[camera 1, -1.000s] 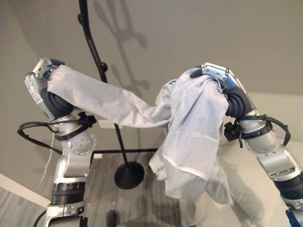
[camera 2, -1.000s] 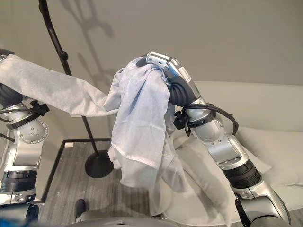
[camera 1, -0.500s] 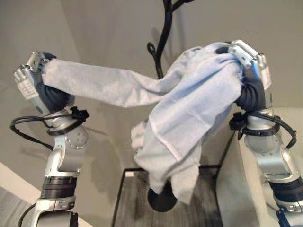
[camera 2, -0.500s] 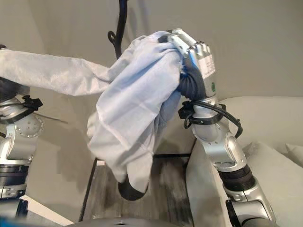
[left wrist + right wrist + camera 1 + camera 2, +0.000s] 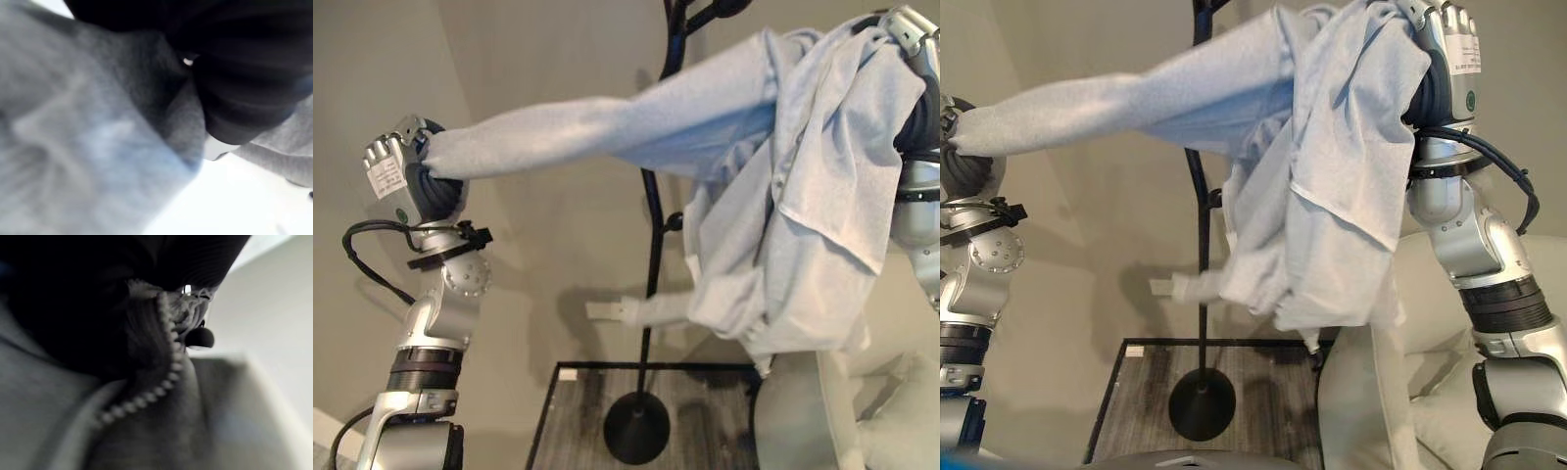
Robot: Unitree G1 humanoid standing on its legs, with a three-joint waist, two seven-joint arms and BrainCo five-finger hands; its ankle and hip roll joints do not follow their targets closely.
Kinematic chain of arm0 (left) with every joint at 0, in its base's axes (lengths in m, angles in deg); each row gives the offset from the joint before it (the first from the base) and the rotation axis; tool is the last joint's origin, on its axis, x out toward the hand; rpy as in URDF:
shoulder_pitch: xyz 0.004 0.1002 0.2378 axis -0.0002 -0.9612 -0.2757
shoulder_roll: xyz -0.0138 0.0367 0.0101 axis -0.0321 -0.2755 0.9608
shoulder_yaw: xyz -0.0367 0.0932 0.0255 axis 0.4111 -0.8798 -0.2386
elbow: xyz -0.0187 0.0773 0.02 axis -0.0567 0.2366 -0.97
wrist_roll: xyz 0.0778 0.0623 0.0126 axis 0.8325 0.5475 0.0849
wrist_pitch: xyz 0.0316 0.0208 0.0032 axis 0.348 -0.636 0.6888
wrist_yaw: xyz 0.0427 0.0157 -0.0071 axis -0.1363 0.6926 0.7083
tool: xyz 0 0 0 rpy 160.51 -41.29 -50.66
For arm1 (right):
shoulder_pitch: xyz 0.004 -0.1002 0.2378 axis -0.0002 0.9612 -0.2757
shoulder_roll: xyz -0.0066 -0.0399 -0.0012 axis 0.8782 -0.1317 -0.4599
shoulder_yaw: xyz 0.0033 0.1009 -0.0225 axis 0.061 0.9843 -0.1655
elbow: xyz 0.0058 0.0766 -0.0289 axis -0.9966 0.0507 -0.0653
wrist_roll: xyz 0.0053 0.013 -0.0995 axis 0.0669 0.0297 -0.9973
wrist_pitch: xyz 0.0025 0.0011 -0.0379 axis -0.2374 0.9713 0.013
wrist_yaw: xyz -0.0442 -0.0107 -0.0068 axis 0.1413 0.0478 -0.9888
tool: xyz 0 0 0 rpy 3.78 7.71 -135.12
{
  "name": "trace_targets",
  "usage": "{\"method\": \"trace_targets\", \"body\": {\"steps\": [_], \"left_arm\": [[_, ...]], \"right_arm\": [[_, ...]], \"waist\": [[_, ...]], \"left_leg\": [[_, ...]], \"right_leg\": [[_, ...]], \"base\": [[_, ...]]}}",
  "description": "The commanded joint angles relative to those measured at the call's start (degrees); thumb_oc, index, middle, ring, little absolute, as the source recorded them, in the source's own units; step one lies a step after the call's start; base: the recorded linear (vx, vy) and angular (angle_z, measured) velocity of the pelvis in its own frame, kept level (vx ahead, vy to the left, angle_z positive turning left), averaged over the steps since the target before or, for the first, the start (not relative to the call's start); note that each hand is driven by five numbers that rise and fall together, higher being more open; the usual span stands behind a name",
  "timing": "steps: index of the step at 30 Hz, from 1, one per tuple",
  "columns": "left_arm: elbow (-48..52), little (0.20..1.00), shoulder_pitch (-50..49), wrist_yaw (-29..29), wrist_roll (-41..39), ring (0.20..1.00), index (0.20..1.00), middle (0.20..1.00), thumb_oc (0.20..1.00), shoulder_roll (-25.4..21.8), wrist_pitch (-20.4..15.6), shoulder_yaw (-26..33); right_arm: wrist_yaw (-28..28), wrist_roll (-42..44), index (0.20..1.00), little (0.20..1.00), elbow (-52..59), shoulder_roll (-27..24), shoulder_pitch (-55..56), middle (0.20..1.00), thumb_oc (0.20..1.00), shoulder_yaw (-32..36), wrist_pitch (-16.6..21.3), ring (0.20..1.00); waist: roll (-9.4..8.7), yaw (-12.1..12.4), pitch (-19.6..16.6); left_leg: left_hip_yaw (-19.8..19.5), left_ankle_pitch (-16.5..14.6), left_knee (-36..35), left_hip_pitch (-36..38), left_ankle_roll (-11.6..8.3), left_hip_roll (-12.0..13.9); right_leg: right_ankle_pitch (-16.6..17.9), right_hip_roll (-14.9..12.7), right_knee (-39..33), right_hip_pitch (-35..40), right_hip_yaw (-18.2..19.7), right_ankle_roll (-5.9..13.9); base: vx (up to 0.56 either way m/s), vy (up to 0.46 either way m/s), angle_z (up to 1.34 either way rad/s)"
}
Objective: Hang the clothes on the sofa on the clothes rack.
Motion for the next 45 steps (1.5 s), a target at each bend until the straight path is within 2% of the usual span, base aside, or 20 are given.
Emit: {"method": "trace_targets", "body": {"steps": [1, 16, 23, 27, 31, 32, 35, 39, 45], "left_arm": [[-1.73, 0.200, 4.84, 1.42, -2.60, 0.200, 0.200, 0.200, 0.200, -5.69, -0.41, -1.62], [-4.17, 0.200, -1.99, 2.47, -6.05, 0.200, 0.200, 0.200, 0.200, -7.65, -1.01, 2.97], [-4.07, 0.200, -8.91, 2.33, -7.77, 0.200, 0.200, 0.200, 0.200, -6.51, -0.98, 7.23], [-4.14, 0.200, -12.29, 1.93, -7.77, 0.200, 0.200, 0.200, 0.200, -5.24, -0.82, 8.24], [-4.77, 0.200, -13.85, 2.13, -6.91, 0.200, 0.200, 0.200, 0.200, -4.31, -0.88, 6.83], [-5.92, 0.200, -13.92, 2.80, -7.38, 0.200, 0.200, 0.200, 0.200, -3.92, -1.15, 5.38], [-5.49, 0.200, -14.65, 3.31, -8.14, 0.200, 0.200, 0.200, 0.200, -3.29, -1.45, 5.09], [-3.38, 0.200, -16.50, 4.60, -7.49, 0.200, 0.200, 0.200, 0.200, -2.55, -2.27, 4.38], [-3.59, 0.200, -20.92, 5.00, -7.07, 0.200, 0.200, 0.200, 0.200, -0.13, -2.14, 5.90]], "right_arm": [[0.51, 3.05, 0.200, 0.200, -4.99, -1.41, -6.84, 0.200, 0.200, -1.33, 0.76, 0.200], [0.34, 3.79, 0.200, 0.200, -9.24, -0.59, -11.24, 0.200, 0.200, -4.69, 0.82, 0.200], [1.32, 5.91, 0.200, 0.200, -14.09, 1.61, -10.21, 0.200, 0.200, -3.89, 0.48, 0.200], [4.66, 1.74, 0.200, 0.200, -17.67, 2.32, -16.53, 0.200, 0.200, -7.04, -0.62, 0.200], [2.08, -0.39, 0.200, 0.200, -16.72, 6.35, -20.53, 0.200, 0.200, -11.87, -0.77, 0.200], [1.80, -1.89, 0.200, 0.200, -20.61, 7.59, -22.68, 0.200, 0.200, -15.05, -1.70, 0.200], [2.68, -0.99, 0.200, 0.200, -26.06, 9.28, -25.13, 0.200, 0.200, -16.17, -2.43, 0.200], [3.85, 0.18, 0.200, 0.200, -32.64, 8.61, -26.35, 0.200, 0.200, -16.63, -3.94, 0.200], [1.19, -1.78, 0.200, 0.200, -28.47, 6.51, -21.93, 0.200, 0.200, -16.55, -3.60, 0.200]], "waist": [[-1.22, 0.86, -2.38], [-3.05, 2.66, -1.26], [-4.17, 4.60, -0.45], [-5.33, 6.80, 0.60], [-5.99, 8.46, 1.48], [-6.09, 9.35, 1.76], [-6.15, 10.14, 2.29], [-5.90, 10.58, 3.15], [-4.65, 10.55, 3.54]], "left_leg": [[0.98, 0.61, 1.10, -0.04, -3.27, 6.31], [1.07, 2.05, 0.52, -0.63, -5.07, 8.69], [0.70, 2.88, -0.11, -1.27, -5.50, 9.40], [0.32, 3.87, -0.19, -2.26, -6.00, 10.10], [-0.38, 4.78, -0.17, -3.39, -6.34, 10.78], [-0.77, 5.24, -0.14, -3.87, -6.52, 11.09], [-1.31, 6.16, -0.11, -4.78, -6.74, 11.40], [-2.69, 7.16, -0.16, -6.66, -6.84, 11.41], [-3.41, 7.54, 0.01, -6.59, -6.76, 11.13]], "right_leg": [[-6.27, -1.32, 0.84, 2.42, 0.67, 4.75], [-7.38, 0.24, 0.79, 2.43, -0.47, 3.73], [-7.49, 0.67, 0.73, 1.99, -1.34, 3.58], [-7.70, 1.26, 0.71, 1.21, -1.71, 3.31], [-7.99, 1.74, 0.73, 0.52, -2.19, 2.84], [-8.29, 2.01, 0.70, 0.41, -2.62, 2.53], [-8.39, 2.26, 0.70, 0.09, -3.06, 2.37], [-8.33, 2.31, 0.79, -0.91, -4.00, 2.18], [-8.46, 1.99, 0.86, -0.68, -4.60, 2.09]], "base": [[0.06, -0.054, -0.03], [0.07, -0.030, 0.06], [0.04, -0.021, 0.13], [0.02, -0.043, 0.01], [0.02, -0.059, 0.07], [0.02, -0.040, 0.10], [0.01, -0.033, 0.15], [-0.02, -0.013, 0.21], [0.01, 0.010, 0.11]]}}
